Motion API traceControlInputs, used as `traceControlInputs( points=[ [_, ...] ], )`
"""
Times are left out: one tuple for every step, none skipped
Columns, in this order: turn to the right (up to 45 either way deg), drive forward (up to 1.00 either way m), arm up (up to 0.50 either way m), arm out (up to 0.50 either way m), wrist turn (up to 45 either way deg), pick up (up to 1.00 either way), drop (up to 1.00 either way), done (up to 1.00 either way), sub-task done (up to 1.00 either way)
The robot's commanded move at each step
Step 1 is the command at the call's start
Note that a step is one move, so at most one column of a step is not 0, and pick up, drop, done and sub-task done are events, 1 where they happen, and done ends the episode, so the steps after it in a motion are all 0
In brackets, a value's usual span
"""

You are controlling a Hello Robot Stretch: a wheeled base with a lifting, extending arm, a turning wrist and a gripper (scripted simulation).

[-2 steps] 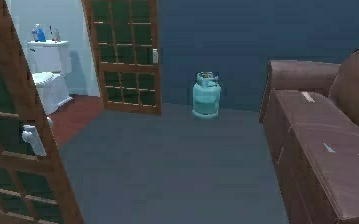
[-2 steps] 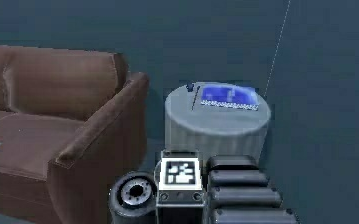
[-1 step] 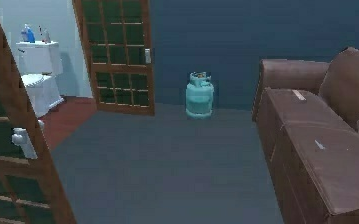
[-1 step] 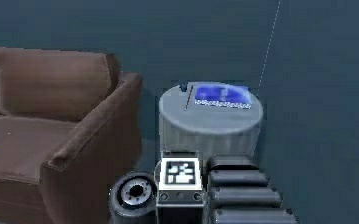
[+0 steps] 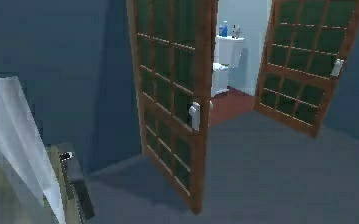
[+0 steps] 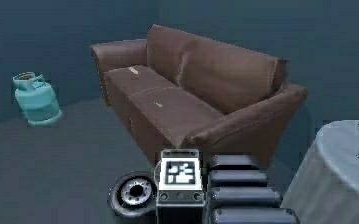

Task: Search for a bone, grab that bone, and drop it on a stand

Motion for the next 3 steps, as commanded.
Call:
traceControlInputs(
  points=[
    [-45.0,0.00,0.00,0.00,0.0,0.00,0.00,0.00,0.00],
    [-45.0,0.00,0.00,0.00,0.0,0.00,0.00,0.00,0.00],
    [-39.0,0.00,0.00,0.00,0.0,0.00,0.00,0.00,0.00]
  ],
)
